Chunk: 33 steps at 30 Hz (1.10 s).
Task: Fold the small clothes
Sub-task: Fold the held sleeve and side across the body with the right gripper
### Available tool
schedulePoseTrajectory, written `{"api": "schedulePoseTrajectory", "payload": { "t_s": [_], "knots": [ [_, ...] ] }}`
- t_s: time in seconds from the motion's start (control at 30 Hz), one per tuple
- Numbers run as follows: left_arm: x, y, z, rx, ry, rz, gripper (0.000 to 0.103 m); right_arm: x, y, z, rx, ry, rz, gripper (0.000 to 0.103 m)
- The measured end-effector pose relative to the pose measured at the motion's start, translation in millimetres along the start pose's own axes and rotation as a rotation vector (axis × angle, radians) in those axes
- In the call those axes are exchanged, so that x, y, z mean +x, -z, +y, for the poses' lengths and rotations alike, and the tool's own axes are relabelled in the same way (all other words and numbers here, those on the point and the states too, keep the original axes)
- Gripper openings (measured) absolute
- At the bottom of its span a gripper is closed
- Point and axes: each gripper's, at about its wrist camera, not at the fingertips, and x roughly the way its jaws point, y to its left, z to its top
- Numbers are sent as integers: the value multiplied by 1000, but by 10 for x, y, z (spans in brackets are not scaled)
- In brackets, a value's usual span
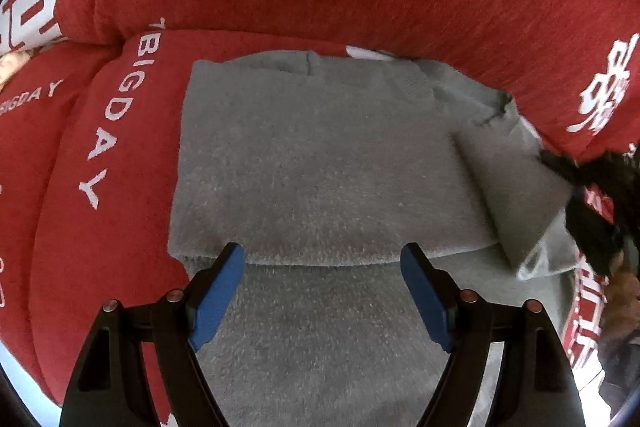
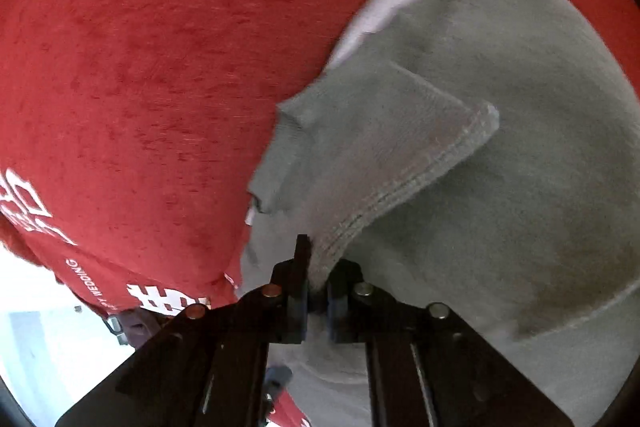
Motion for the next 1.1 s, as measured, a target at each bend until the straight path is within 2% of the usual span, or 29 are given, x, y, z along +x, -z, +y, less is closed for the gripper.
{"api": "schedulePoseTrajectory", "payload": {
  "t_s": [0.1, 0.13, 0.2, 0.33, 0.4, 0.43, 0.53, 0.57, 0.67, 0.8, 0.93, 1.03, 1.1],
  "knots": [
    [-28, 25, 75, 8, 85, 3, 81, 165, 192, 511, -277, -24, 60, 7],
    [-32, 35, 98, 9, 112, 6, 81, 280, 322, 734, -399, -18, 105, 7],
    [-20, 52, 137, 8, 138, 14, 81, 509, 492, 1004, -544, 3, 183, 7],
    [20, 101, 284, -43, 169, 34, 81, 985, 790, 1132, -676, 92, 319, 12],
    [43, 104, 366, -77, 180, 41, 81, 1157, 864, 1033, -651, 113, 389, 20],
    [53, 96, 410, -92, 182, 42, 81, 1226, 882, 999, -623, 114, 418, 28],
    [52, 58, 470, -104, 177, 39, 81, 1136, 775, 766, -533, 97, 416, 46],
    [43, 53, 478, -106, 176, 40, 81, 1058, 737, 719, -507, 91, 400, 49],
    [-44, 16, 474, -96, 178, 24, 81, 741, 674, 602, -458, 94, 354, 49],
    [-170, -87, 462, -71, 139, -12, 81, 150, 483, 348, -378, 152, 264, 49],
    [-206, -221, 374, -60, 95, -49, 81, -584, 261, -208, -177, 172, 113, 49],
    [-127, -332, 306, -20, 49, -53, 81, -925, 166, -635, -19, 170, 21, 49],
    [-16, -363, 240, 4, 27, -37, 81, -991, 135, -821, 48, 171, -12, 50]
  ]
}}
